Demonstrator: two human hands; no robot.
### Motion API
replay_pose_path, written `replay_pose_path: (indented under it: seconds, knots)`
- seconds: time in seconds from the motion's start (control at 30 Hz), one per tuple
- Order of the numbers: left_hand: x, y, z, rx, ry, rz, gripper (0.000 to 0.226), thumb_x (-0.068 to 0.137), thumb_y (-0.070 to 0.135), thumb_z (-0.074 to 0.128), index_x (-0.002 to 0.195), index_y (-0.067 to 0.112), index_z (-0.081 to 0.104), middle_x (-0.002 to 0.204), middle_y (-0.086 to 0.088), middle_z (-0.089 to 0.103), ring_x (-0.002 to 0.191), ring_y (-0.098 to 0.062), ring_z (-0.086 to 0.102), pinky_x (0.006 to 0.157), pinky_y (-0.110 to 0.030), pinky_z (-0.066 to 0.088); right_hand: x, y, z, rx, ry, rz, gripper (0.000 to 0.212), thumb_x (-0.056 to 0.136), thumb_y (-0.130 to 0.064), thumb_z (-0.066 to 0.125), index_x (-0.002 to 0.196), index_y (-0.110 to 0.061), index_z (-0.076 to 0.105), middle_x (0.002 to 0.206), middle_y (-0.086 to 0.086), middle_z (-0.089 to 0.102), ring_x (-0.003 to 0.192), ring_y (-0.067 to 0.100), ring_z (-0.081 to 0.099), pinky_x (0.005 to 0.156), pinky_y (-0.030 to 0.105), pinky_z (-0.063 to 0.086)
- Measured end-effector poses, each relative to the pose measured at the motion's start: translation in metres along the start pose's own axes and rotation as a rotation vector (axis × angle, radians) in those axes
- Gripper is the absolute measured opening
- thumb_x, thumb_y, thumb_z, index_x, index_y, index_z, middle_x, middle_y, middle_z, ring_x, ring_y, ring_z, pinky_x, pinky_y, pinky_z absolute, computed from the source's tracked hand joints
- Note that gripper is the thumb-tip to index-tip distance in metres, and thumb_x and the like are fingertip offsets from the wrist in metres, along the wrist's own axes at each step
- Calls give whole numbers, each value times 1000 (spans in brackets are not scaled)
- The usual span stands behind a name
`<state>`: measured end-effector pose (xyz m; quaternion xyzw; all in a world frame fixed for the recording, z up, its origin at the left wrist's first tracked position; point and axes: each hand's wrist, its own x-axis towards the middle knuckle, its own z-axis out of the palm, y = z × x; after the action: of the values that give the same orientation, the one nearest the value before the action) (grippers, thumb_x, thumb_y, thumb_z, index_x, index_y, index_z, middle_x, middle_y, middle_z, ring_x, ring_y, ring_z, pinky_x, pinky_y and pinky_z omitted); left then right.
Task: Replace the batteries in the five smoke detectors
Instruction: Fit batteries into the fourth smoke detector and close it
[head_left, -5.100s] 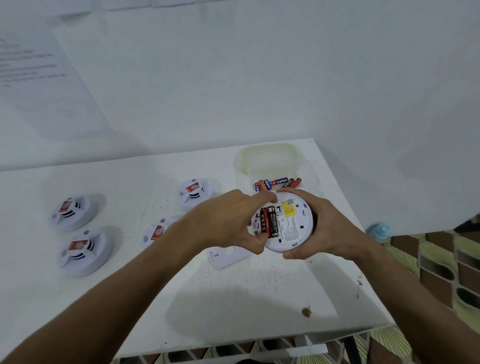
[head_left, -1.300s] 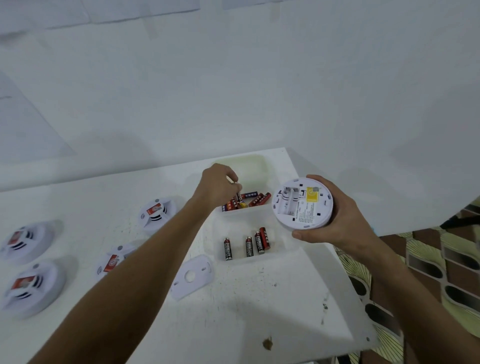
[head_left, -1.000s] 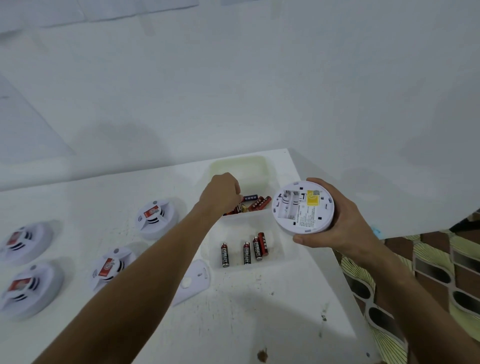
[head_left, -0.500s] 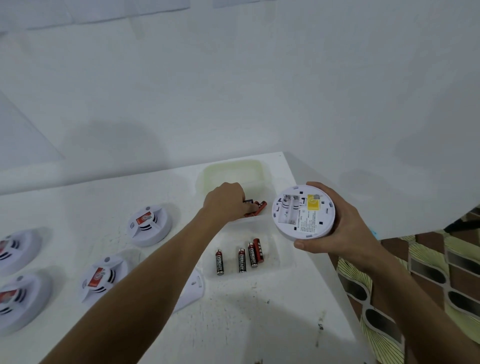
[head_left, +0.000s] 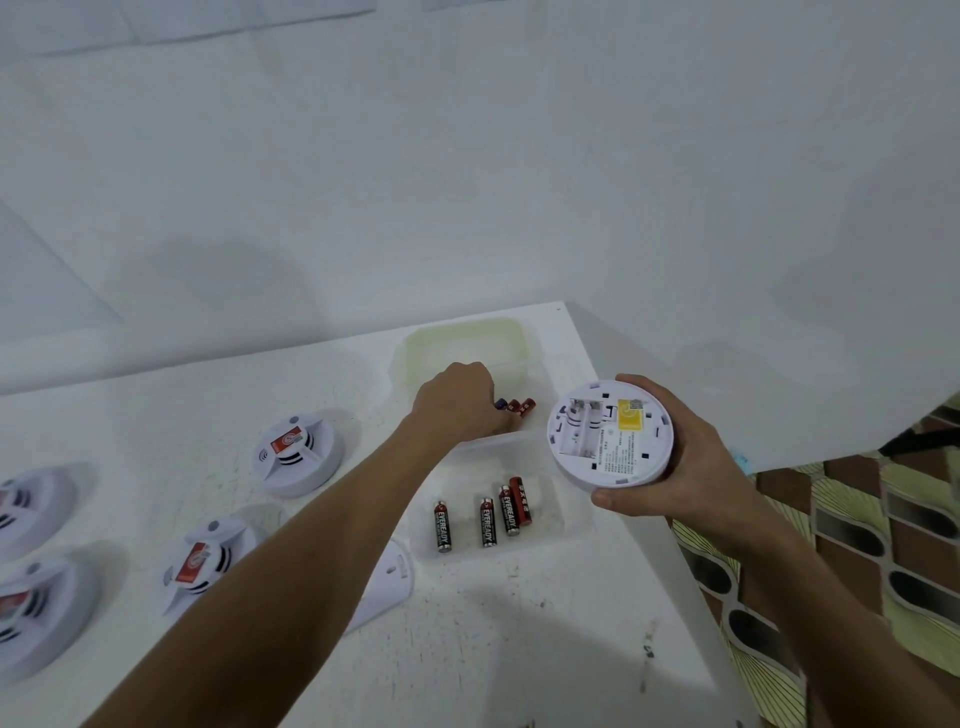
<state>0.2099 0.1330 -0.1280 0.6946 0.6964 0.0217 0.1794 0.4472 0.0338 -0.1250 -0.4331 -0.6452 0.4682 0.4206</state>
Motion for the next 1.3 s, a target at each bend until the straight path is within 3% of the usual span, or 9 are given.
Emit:
replay_pose_path:
  seconds: [0.27,0.37,0.47,0.53,0.67,0.83,1.07,1.17,1.3]
  knots:
    - [4,4,0,-44,-68,-48,62,76,66,65,58,12,40,55,1,43,49,-15,42,51,-24,33,-1,3,0,8,-1,-1,92,51,-18,91,132,-29,50,124,-14,65,120,12,60,92,20,54]
    - [6,-2,-3,-116,-79,-26,56,81,59,65,59,8,56,59,-1,56,56,-17,52,57,-27,43,-2,3,-2,18,3,0,93,49,-20,92,132,-31,50,125,-12,65,119,11,61,93,22,54]
    - [4,-12,-12,-140,-135,56,22,82,33,73,95,16,77,105,1,70,91,-14,60,74,-27,46,-3,4,-3,30,6,4,94,48,-20,92,132,-31,51,125,-11,66,119,11,61,91,21,54]
    - [1,-16,-17,-101,-166,80,35,82,25,74,115,16,71,116,0,67,94,-14,59,77,-25,44,-3,5,-3,31,2,7,93,48,-19,92,131,-31,51,125,-13,66,119,11,61,90,20,54]
    - [-1,-17,-19,-189,-169,92,42,81,11,74,122,16,66,101,-1,69,68,-8,60,64,-18,46,-3,6,-1,21,-8,20,92,50,-17,91,131,-31,50,123,-17,65,119,9,60,87,18,54]
    - [-4,-19,-15,-83,-140,207,46,79,20,78,123,18,66,118,1,66,94,-10,57,81,-19,44,-5,4,0,19,-10,22,92,51,-18,92,133,-30,50,123,-15,65,119,10,60,89,20,55]
    - [-13,-17,-13,-131,-34,226,43,80,29,78,121,17,66,114,3,67,92,-10,58,80,-19,41,-8,0,1,31,-18,7,96,50,-15,93,136,-25,49,125,-8,65,119,14,61,92,27,56]
    - [-35,-18,-24,-195,60,205,35,85,31,72,118,21,66,109,5,64,75,-6,54,70,-16,40,-11,-2,3,41,-7,-13,98,46,-26,93,134,-25,50,125,-8,65,120,14,61,92,25,55]
    - [-84,-20,-27,-308,250,186,20,86,31,70,104,22,69,85,7,64,65,-1,53,55,-7,37,-20,-3,6,53,-9,-18,98,45,-29,91,134,-26,50,125,-8,65,120,14,60,93,23,54]
